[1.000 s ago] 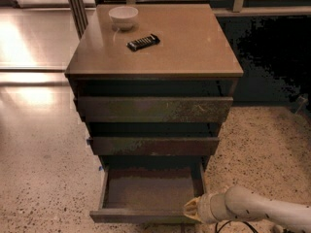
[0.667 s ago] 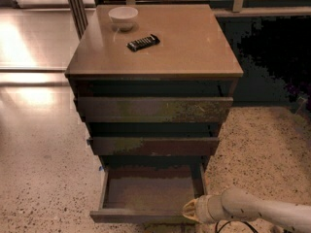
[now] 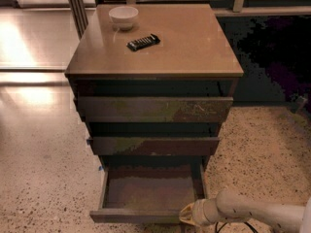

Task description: Close bottom drawer

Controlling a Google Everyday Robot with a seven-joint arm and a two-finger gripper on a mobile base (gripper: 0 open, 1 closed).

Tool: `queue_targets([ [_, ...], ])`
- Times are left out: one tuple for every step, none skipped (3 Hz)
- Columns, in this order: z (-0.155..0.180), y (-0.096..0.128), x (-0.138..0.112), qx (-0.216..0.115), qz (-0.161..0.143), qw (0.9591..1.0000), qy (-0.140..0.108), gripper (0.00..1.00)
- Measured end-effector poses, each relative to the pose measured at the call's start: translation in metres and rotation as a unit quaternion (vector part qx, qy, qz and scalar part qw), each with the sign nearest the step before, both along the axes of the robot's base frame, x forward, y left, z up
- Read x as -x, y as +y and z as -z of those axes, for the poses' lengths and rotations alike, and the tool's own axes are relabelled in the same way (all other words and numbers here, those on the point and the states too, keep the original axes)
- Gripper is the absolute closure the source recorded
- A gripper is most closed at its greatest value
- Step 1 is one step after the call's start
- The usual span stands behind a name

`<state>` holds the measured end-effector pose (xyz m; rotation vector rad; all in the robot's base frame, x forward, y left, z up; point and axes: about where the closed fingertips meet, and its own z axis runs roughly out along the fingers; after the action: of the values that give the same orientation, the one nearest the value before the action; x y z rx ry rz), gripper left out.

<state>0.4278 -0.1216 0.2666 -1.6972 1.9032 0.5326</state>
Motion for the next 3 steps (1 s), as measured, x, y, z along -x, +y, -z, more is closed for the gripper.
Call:
queue_targets([
  [0.010,0.005,0.006,-0.019,0.000,0.9998,-0.007,1.00],
  [0.056,0.022,0.002,-0.051,-0.019,0.9985,-0.003,1.00],
  [0.066,0.022,-0.008,-0.063,-0.018,0.9978,-0.004,1.00],
])
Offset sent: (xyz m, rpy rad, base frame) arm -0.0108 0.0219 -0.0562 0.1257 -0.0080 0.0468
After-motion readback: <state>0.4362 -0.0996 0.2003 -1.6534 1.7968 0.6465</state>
